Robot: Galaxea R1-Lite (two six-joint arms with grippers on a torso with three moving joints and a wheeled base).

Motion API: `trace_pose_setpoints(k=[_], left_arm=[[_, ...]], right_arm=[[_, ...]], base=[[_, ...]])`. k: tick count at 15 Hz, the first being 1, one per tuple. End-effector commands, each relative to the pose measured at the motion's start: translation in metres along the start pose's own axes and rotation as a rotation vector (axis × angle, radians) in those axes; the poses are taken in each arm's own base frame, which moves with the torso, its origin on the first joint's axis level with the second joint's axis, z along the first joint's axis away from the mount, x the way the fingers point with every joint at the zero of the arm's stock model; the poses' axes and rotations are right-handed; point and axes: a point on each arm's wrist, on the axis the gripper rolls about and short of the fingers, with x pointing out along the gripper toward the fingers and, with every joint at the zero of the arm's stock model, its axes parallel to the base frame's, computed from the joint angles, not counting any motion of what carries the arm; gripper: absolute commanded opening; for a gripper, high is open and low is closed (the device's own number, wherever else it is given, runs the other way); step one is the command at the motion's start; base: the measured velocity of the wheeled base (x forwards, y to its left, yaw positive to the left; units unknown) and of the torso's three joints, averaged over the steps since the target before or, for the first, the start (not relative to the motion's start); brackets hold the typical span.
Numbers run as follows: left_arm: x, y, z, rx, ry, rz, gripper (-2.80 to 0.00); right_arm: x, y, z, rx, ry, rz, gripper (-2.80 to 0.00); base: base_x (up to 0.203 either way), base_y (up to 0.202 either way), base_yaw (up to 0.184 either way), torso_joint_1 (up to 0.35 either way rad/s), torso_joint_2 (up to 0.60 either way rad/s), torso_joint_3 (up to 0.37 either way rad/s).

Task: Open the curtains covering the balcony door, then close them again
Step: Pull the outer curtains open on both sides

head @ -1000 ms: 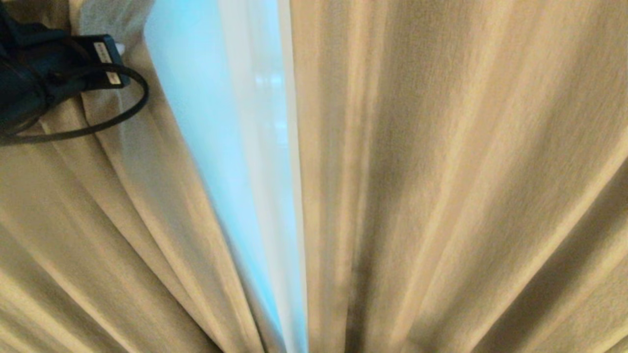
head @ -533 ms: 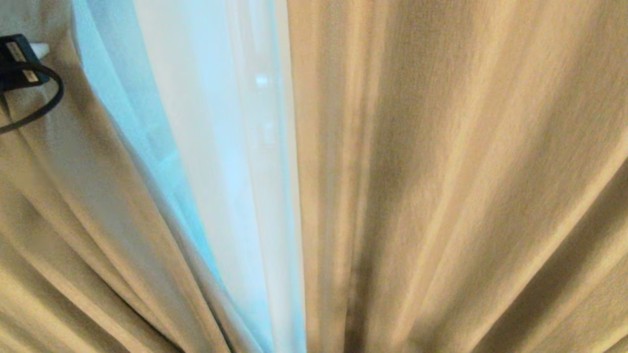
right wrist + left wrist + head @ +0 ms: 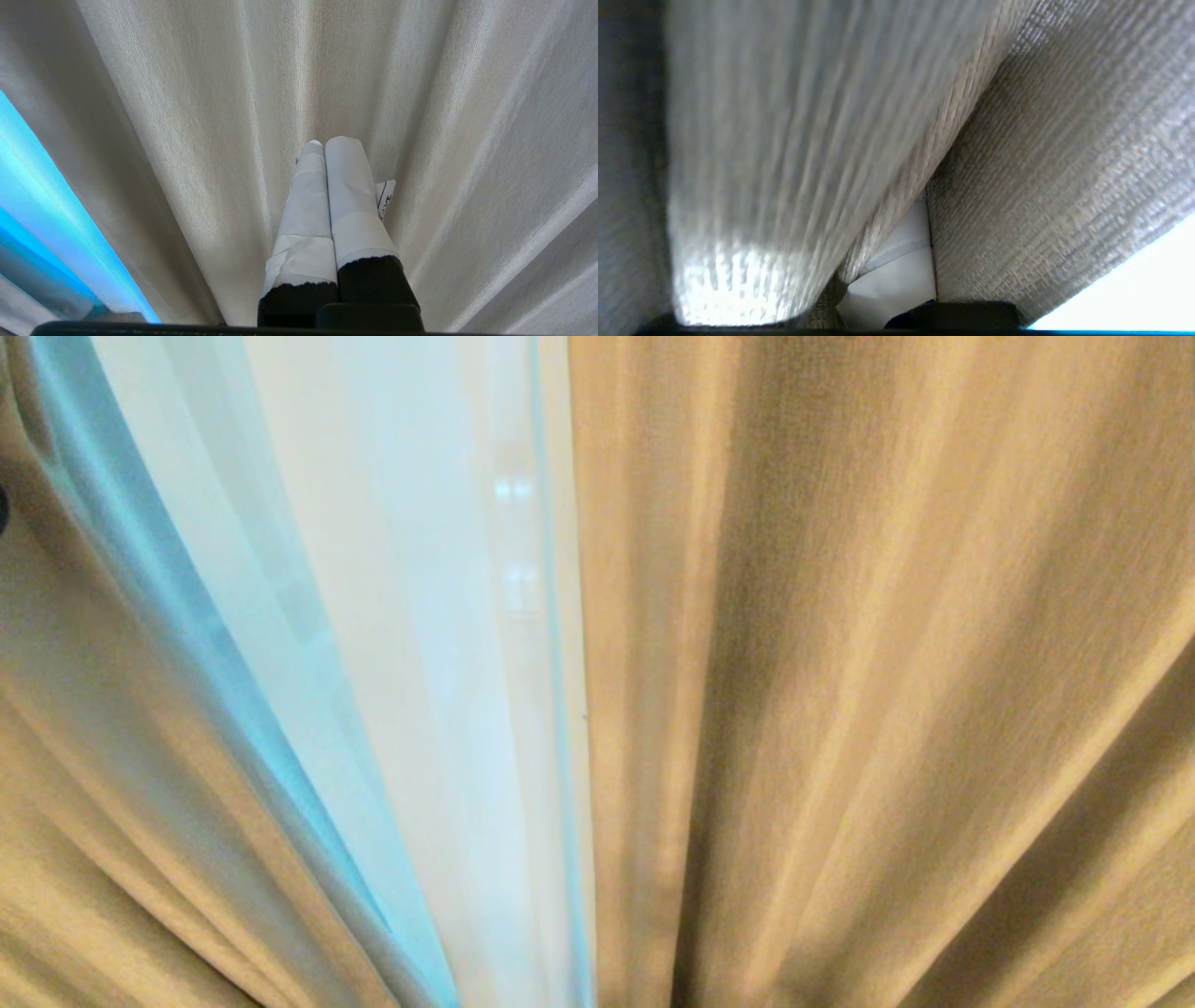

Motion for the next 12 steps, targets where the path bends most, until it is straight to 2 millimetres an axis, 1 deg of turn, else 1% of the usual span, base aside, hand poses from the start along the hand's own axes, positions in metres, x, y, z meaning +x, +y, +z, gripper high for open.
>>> trace_pose_setpoints(k=[1,4,9,12], left_arm=[[0.007,0.020,-0.012,-0.011,0.037,0.037,-2.80],[0.013,0.039,-0.021,-0.041,0.061,0.075,-2.80],[0.021,0.064,-0.031,-0.075,0.050,0.099,-2.80],[0.023,0.067,-0.035,-0.082,0.058,0.105,-2.80]], right_arm=[[0.000,0.000,0.000,0.000,-0.001,0.000,-2.80],[0.000,0.000,0.000,0.000,0.000,0.001,-2.80],[0.000,0.000,0.000,0.000,0.000,0.000,-2.80],[0.000,0.000,0.000,0.000,0.000,0.001,-2.80]], base=[[0.000,0.000,0.000,0.000,0.00,0.000],[0.000,0.000,0.000,0.000,0.00,0.000],[0.000,0.000,0.000,0.000,0.00,0.000],[0.000,0.000,0.000,0.000,0.00,0.000]])
